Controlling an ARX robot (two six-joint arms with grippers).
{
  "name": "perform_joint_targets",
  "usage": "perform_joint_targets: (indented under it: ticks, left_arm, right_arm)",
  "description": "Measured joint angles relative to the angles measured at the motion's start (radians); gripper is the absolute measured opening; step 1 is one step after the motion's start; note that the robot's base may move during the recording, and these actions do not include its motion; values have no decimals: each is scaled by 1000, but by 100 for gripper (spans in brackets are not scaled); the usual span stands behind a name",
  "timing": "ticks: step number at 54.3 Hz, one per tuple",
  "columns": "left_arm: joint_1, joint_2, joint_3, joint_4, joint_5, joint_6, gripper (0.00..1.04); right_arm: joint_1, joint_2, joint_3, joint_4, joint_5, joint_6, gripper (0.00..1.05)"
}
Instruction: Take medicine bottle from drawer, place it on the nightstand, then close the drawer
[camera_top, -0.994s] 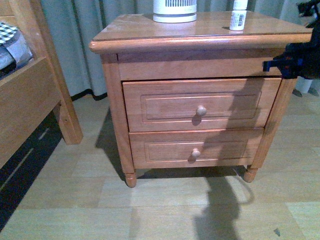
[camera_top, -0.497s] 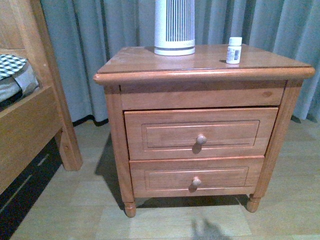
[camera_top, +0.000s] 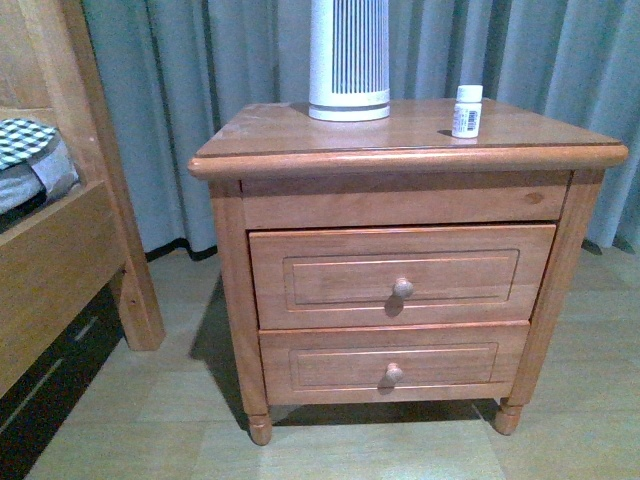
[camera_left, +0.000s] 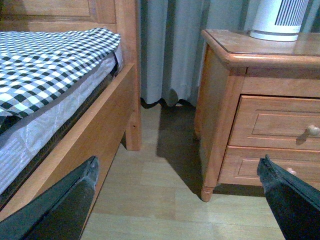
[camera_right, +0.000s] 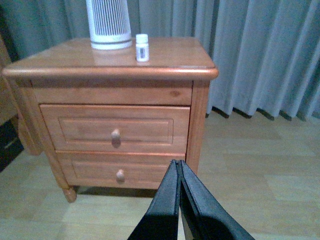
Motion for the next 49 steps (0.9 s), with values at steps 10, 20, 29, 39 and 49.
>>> perform_joint_targets:
  ticks: [10, 20, 29, 39, 49]
  left_arm:
    - [0, 0, 0, 0, 0, 0, 98]
    - [0, 0, 0, 0, 0, 0, 98]
    - [0, 0, 0, 0, 0, 0, 98]
    - [0, 0, 0, 0, 0, 0, 98]
    - [0, 0, 0, 0, 0, 0, 98]
  right_arm:
    - [0, -29, -24, 10, 0, -2, 3]
    - [0, -48, -45, 15, -1, -3, 3]
    - [0, -76, -77, 20, -1, -3, 3]
    - [0, -97, -95, 21, -2, -5, 4]
    - [0, -98, -95, 21, -3, -5, 39]
